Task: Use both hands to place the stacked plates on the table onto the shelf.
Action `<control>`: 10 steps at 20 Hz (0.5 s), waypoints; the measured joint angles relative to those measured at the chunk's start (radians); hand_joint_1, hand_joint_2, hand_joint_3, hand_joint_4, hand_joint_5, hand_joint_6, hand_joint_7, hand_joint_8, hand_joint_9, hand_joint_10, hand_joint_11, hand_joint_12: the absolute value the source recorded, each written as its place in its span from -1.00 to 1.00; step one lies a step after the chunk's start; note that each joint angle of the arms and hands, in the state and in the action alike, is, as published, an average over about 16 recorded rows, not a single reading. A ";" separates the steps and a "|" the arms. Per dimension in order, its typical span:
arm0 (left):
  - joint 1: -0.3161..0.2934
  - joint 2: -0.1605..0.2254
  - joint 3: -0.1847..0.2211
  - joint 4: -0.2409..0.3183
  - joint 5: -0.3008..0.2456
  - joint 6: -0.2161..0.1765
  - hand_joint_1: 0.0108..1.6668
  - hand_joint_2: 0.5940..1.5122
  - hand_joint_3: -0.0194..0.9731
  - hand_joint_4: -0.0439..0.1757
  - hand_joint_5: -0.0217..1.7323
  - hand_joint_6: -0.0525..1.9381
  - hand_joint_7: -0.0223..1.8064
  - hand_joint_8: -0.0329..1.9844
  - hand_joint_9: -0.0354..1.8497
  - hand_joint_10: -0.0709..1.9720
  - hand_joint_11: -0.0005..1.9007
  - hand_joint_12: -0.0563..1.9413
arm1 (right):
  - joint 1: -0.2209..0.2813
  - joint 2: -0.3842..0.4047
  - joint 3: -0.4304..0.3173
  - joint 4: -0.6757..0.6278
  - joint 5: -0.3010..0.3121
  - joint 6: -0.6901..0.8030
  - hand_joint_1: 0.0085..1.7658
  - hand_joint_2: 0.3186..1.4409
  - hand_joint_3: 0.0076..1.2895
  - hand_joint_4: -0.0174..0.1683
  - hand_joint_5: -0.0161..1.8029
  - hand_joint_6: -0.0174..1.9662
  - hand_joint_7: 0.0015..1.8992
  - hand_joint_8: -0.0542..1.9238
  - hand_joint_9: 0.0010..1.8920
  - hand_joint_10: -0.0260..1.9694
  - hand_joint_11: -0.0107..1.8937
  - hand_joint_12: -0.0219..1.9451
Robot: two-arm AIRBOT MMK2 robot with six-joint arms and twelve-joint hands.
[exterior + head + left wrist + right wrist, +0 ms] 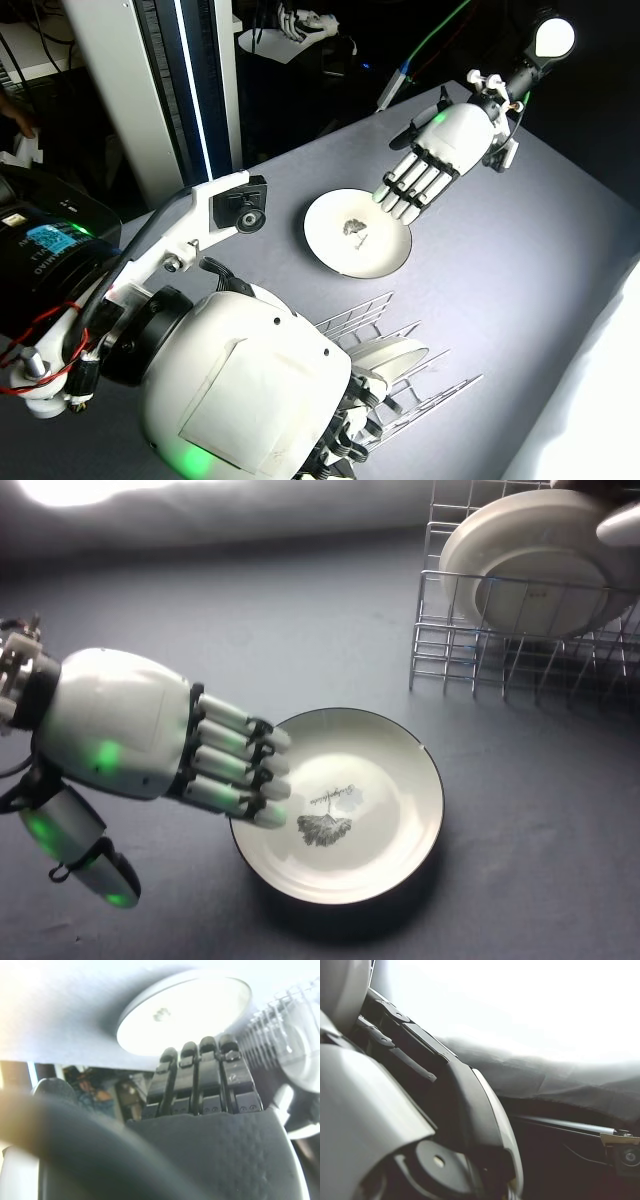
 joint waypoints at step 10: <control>0.055 -0.028 0.015 0.012 0.036 0.036 -0.99 0.22 -0.94 -0.62 -0.95 -0.94 -0.96 -0.96 -0.94 -0.92 -0.98 -0.93 | 0.011 -0.018 -0.054 -0.431 0.215 -0.008 -0.01 0.29 -0.99 -0.82 -0.64 -0.97 -0.65 -0.93 -0.65 -0.97 -0.91 -0.14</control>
